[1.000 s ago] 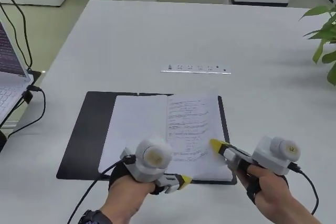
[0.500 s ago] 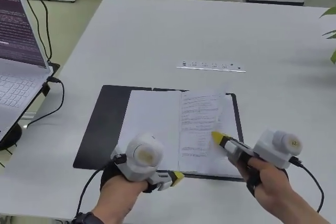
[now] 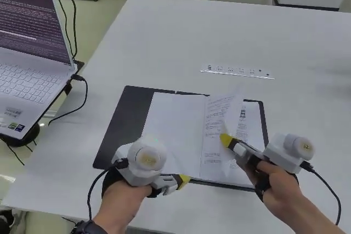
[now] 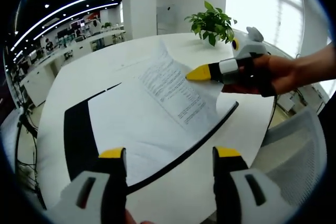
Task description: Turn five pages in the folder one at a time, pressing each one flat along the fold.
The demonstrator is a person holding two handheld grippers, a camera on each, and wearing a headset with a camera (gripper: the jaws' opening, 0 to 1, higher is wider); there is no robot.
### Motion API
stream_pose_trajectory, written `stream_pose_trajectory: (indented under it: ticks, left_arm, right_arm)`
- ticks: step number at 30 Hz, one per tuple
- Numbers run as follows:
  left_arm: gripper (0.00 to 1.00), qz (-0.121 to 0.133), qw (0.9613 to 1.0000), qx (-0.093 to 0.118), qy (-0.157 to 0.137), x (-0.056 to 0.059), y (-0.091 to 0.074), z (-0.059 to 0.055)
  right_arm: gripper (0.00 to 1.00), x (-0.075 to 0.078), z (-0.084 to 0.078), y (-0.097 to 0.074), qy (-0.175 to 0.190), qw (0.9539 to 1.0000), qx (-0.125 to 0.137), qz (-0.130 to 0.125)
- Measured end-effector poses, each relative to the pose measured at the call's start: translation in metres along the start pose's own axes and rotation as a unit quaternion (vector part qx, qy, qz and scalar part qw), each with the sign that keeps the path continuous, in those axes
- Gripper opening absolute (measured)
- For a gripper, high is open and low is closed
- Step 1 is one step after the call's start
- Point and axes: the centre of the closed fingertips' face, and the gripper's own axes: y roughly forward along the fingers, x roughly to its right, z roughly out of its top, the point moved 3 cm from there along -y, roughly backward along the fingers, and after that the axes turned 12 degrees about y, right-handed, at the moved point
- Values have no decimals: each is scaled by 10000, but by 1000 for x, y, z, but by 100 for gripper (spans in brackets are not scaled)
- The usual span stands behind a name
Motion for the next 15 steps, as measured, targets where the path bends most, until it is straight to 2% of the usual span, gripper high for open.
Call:
stream_pose_trajectory:
  ticks: [15]
  left_arm:
    - [66,253,9994,36,-232,-21,-17,-14]
  right_arm:
    - [0,-25,-19,38,43,9996,-199,210]
